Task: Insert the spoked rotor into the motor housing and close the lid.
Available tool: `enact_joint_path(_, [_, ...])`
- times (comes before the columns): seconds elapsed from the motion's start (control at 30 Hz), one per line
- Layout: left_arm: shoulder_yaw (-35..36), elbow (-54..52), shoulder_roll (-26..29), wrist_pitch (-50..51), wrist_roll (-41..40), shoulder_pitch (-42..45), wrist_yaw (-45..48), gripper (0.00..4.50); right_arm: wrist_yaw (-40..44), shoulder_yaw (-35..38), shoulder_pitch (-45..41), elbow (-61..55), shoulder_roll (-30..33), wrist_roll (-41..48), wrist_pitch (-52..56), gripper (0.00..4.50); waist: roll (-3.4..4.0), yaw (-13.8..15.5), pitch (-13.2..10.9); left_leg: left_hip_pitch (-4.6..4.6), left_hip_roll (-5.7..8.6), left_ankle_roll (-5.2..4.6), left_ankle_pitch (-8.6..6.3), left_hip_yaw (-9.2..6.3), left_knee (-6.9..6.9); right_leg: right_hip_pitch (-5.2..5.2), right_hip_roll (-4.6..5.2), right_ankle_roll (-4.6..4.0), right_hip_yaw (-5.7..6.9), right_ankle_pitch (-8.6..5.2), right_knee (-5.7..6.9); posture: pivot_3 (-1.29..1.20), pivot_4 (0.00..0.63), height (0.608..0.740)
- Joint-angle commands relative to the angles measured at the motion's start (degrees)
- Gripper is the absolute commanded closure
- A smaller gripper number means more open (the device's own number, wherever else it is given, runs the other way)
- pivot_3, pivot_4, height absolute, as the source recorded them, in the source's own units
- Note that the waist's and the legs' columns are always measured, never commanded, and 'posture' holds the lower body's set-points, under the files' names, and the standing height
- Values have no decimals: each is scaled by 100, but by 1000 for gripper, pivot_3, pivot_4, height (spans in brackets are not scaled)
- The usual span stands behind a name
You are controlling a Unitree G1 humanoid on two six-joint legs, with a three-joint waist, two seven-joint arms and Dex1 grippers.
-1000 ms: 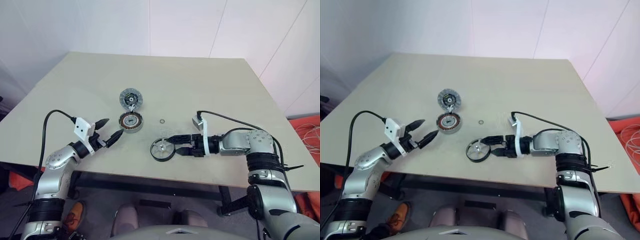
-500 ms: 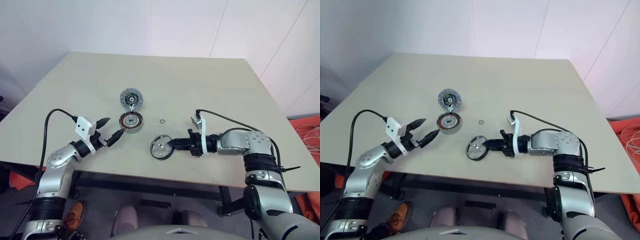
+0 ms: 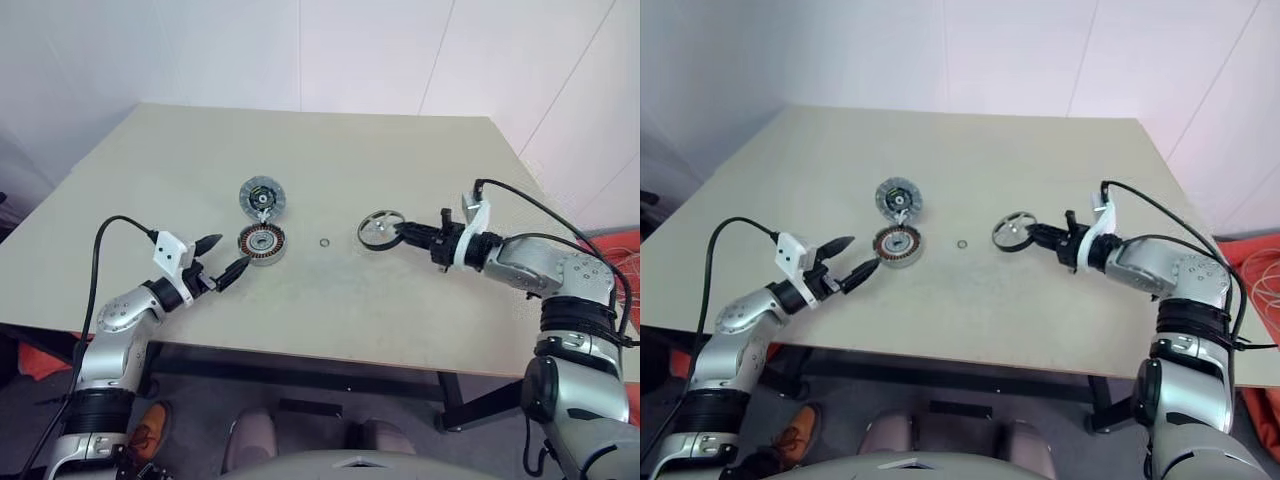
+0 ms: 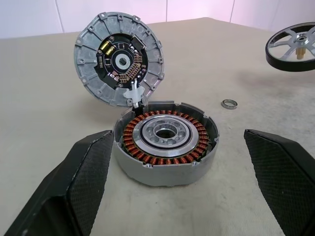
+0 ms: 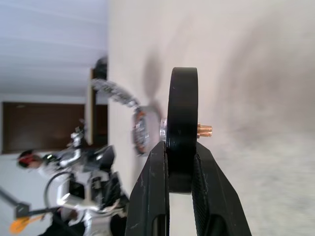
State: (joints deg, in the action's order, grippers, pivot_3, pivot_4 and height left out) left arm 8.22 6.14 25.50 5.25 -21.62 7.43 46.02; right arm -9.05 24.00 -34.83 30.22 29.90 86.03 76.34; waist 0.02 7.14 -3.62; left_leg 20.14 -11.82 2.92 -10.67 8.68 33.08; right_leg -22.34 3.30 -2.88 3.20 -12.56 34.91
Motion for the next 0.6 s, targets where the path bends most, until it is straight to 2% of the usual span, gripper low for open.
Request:
enact_joint_path(0.03, [15, -77, 25, -97, -12, 129, 38, 0, 304, 110, -53, 48, 53, -443, -188, 4206, 0, 0, 0, 0, 0, 0, 0, 0, 0, 0, 0, 0, 0, 0, 0, 0, 0, 740])
enact_joint_path(0.2, [22, -75, 29, -93, 6, 134, 28, 0, 656, -20, -27, -52, 15, -1031, -65, 4206, 0, 1, 0, -1, 0, 0, 0, 1, 1, 1, 2, -1, 0, 1, 1, 0, 0, 740])
enact_joint_path(0.43, [32, -110, 28, -63, -5, 96, 17, 0, 450, 321, -162, 7, -219, -1243, 102, 4206, 1, -6, 0, -7, -1, 0, 0, 2, 1, 3, 1, -11, 0, 6, 4, 0, 0, 740])
enact_joint_path(0.6, [42, -104, 31, -38, -26, 110, 25, 0, 250, 558, -229, 33, -249, -1271, 275, 2489, 1, -2, 0, -7, -2, 0, 0, 2, 1, 3, 2, -9, 0, 4, 5, 0, 0, 740])
